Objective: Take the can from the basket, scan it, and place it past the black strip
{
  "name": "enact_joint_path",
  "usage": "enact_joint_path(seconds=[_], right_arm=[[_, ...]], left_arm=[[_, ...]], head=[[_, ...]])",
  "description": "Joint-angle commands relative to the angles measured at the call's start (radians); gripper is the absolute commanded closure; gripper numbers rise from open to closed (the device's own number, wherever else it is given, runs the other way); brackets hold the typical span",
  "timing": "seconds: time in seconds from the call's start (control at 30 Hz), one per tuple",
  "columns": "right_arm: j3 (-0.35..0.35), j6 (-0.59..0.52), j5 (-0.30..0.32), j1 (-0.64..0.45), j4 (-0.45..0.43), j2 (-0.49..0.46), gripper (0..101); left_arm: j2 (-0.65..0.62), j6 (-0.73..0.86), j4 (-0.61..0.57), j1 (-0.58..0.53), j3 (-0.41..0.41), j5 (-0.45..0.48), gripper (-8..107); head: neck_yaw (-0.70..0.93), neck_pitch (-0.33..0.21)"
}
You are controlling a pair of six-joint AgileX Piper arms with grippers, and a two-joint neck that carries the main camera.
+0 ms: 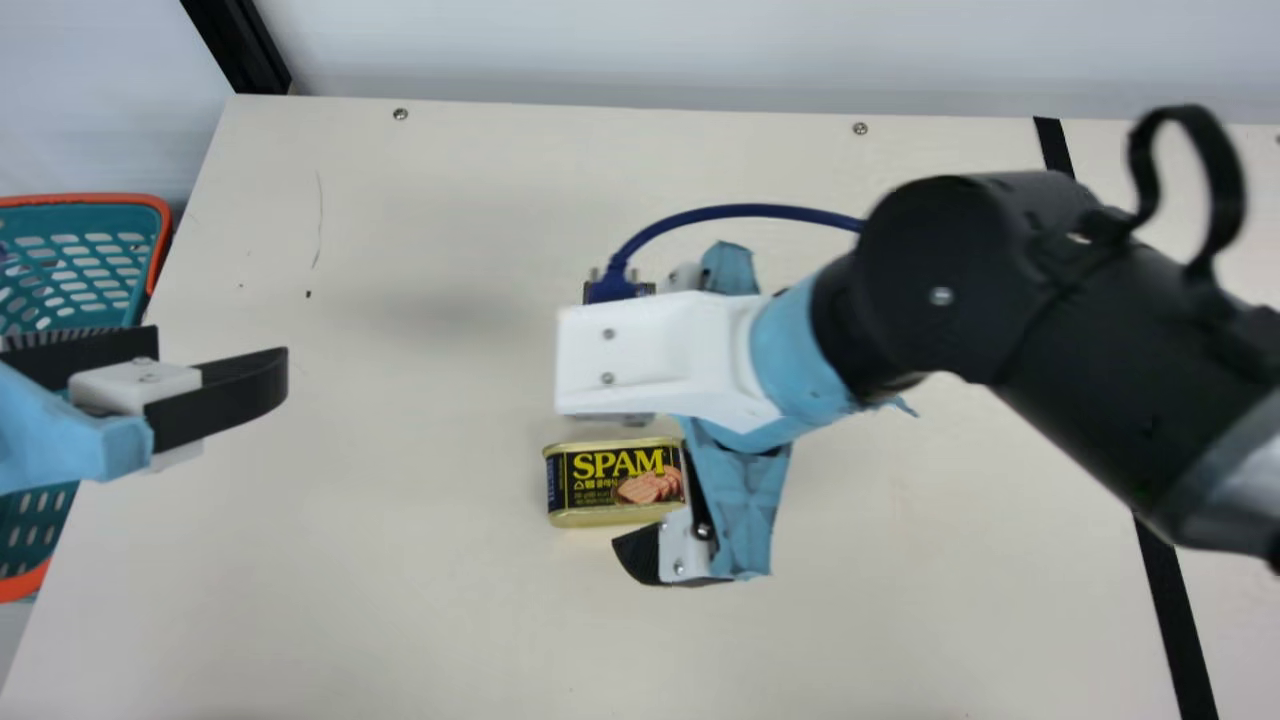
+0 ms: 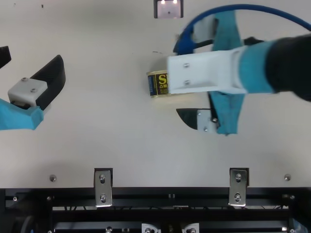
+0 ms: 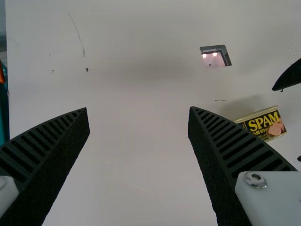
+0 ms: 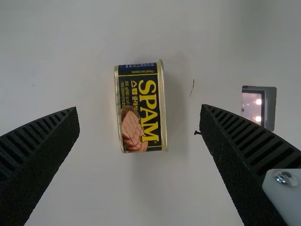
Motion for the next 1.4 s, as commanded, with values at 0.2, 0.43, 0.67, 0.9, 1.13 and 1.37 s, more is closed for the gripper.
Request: enact_joint_path(seconds=[0.2, 0.43, 0.67, 0.9, 1.13, 1.37], right_arm=[[-0.162, 0.124, 0.070, 0.115, -0.228, 0.115, 0], [-0.238, 0.177, 0.120, 0.159, -0.304, 0.203, 0], [-0.274, 0.211, 0.151, 0.175, -0.320, 0.266, 0], [-0.292, 0.235, 0.159, 0.177, -0.324, 0.309, 0], [-0.295, 0.255, 0.147, 0.170, -0.314, 0.344, 0], [-0.297, 0.275, 0.134, 0.161, -0.288, 0.378, 0]], left_arm=[[0.000, 0.000, 0.000, 0.000, 0.000, 0.000, 9], [0.000, 0.000, 0.000, 0.000, 0.000, 0.000, 9], [0.000, 0.000, 0.000, 0.000, 0.000, 0.000, 9], [0.000, 0.000, 0.000, 0.000, 0.000, 0.000, 9], [0.000, 0.000, 0.000, 0.000, 0.000, 0.000, 9], [0.000, 0.000, 0.000, 0.000, 0.000, 0.000, 9]], head=[[-0.003, -0.003], [-0.003, -0.003], [-0.003, -0.003], [-0.003, -0.003], [-0.003, -0.003], [-0.003, -0.003]])
